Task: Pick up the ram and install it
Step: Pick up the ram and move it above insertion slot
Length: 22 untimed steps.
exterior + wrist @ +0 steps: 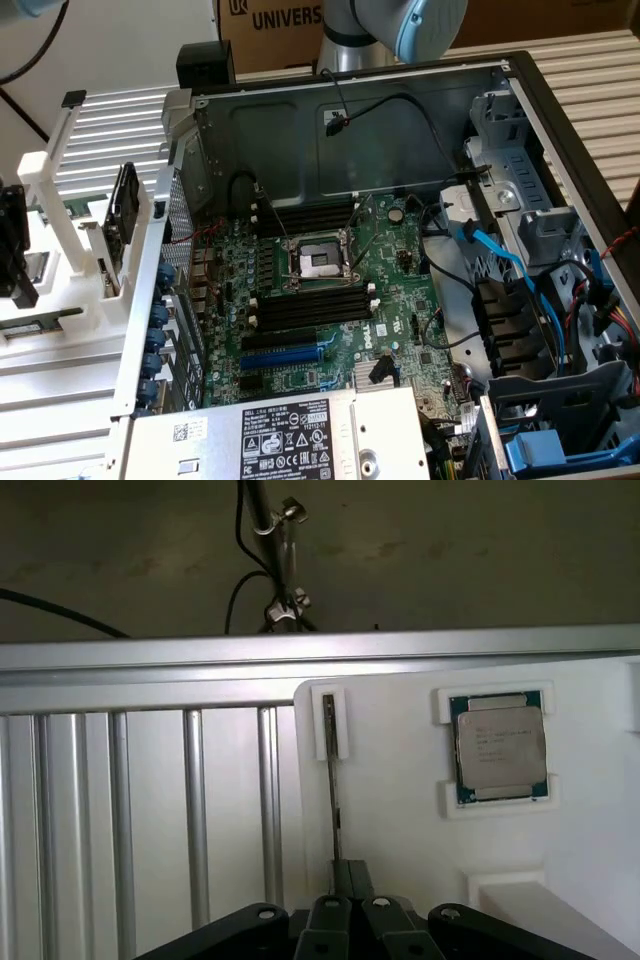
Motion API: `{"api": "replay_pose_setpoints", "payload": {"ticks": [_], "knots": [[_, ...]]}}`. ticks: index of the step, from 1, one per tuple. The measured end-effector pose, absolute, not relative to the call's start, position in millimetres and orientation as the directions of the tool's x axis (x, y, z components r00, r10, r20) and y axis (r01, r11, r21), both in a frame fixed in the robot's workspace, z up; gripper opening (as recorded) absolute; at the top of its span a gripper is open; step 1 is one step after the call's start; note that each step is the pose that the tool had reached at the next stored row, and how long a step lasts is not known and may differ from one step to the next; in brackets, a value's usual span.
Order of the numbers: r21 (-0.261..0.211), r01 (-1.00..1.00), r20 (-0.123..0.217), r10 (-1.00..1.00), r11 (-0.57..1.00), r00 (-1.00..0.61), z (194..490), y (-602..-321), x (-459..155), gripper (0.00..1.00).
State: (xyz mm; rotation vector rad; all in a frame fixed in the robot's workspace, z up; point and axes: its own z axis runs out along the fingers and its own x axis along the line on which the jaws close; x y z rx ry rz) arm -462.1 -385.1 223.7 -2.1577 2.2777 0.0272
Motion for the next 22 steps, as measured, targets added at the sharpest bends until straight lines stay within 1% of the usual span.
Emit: {"api": "replay_pose_setpoints", "payload": {"ticks": [5, 6, 8, 9, 13, 22], "knots": [[0.01, -0.998, -0.015, -0.998, 0.054, -0.054, 223.6, -385.1, -462.0, 0.11], [0.01, -0.998, -0.015, -0.998, 0.054, -0.054, 223.6, -385.1, -462.1, 0.18], [0.01, -0.998, -0.015, -0.998, 0.054, -0.054, 223.6, -385.1, -462.0, 0.18], [0.01, -0.998, -0.015, -0.998, 0.054, -0.054, 223.6, -385.1, -462.0, 0.25], [0.01, -0.998, -0.015, -0.998, 0.054, -0.054, 223.6, -385.1, -462.1, 0.25], [0.004, -0.999, -0.015, -0.999, 0.05, -0.05, 213.7, -385.1, -462.1, 0.25]]}}
